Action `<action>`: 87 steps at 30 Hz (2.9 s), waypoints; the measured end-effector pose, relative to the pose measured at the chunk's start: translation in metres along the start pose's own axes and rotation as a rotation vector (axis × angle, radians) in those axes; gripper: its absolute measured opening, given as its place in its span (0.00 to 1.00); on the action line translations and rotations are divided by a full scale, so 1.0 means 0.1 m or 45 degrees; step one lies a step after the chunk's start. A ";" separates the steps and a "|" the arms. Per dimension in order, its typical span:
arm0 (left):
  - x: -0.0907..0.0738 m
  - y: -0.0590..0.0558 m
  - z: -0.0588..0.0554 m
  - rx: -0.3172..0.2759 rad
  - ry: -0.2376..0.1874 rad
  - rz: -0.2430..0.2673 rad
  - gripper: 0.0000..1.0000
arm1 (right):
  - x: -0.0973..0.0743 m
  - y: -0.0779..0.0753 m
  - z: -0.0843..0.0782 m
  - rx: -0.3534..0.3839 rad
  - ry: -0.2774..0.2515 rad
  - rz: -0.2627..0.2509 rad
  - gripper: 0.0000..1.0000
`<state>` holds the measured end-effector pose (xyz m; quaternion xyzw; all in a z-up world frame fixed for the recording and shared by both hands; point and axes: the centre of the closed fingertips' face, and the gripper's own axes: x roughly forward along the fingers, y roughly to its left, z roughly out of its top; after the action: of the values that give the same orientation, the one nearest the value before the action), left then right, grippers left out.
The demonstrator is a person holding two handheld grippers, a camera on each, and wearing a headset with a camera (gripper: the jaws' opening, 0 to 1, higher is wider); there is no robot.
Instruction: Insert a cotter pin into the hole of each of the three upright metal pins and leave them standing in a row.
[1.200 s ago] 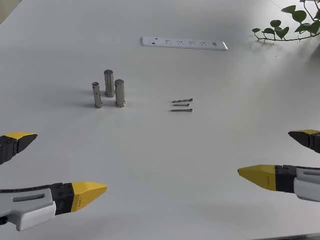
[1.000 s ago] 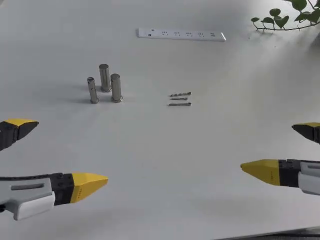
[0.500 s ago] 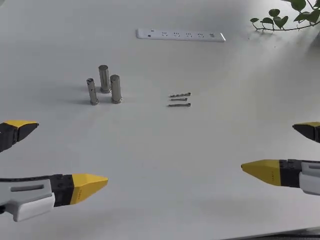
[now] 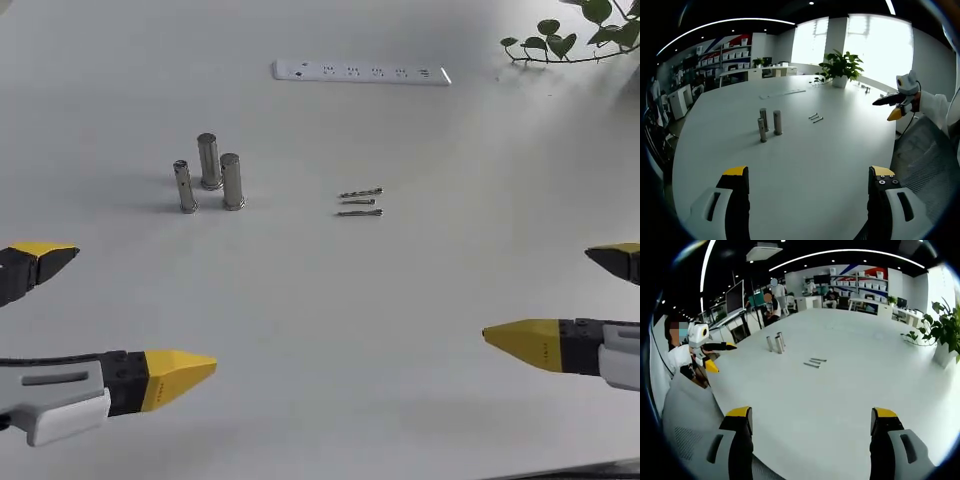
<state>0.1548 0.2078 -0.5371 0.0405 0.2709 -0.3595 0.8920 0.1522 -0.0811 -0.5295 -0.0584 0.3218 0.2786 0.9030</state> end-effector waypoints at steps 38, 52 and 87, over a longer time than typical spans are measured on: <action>0.35 0.45 0.29 0.067 -0.018 0.009 0.99 | 0.02 -0.03 -0.06 0.033 0.018 -0.011 0.96; 0.67 0.82 0.62 0.015 -0.164 -0.008 0.99 | 0.02 0.01 -0.14 0.067 0.030 -0.007 0.95; 1.23 1.10 0.43 -0.043 -0.126 0.117 0.08 | 0.00 -0.01 -0.17 0.072 0.070 -0.028 0.92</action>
<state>0.3205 0.2009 -0.5768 0.0201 0.2301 -0.3151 0.9205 0.1429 -0.0866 -0.5427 -0.0438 0.3536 0.2579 0.8981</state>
